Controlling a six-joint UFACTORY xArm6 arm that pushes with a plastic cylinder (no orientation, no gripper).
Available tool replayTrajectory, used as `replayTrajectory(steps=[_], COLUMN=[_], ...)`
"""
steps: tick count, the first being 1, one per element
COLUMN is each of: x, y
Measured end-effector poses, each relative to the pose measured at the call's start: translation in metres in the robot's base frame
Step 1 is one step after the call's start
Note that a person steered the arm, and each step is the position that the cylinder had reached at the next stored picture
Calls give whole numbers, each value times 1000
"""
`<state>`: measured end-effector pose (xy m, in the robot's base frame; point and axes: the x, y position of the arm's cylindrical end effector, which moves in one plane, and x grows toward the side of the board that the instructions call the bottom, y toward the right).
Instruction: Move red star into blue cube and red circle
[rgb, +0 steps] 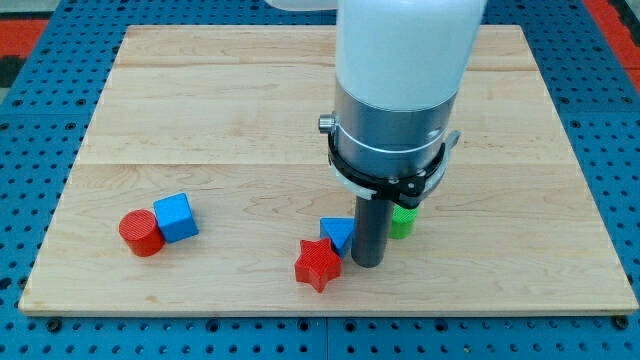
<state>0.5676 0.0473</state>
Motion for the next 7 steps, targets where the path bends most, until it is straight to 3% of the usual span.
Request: replayTrajectory(steps=[1, 4, 5, 7], x=[15, -2, 8, 14], y=[-5, -155, -126, 34])
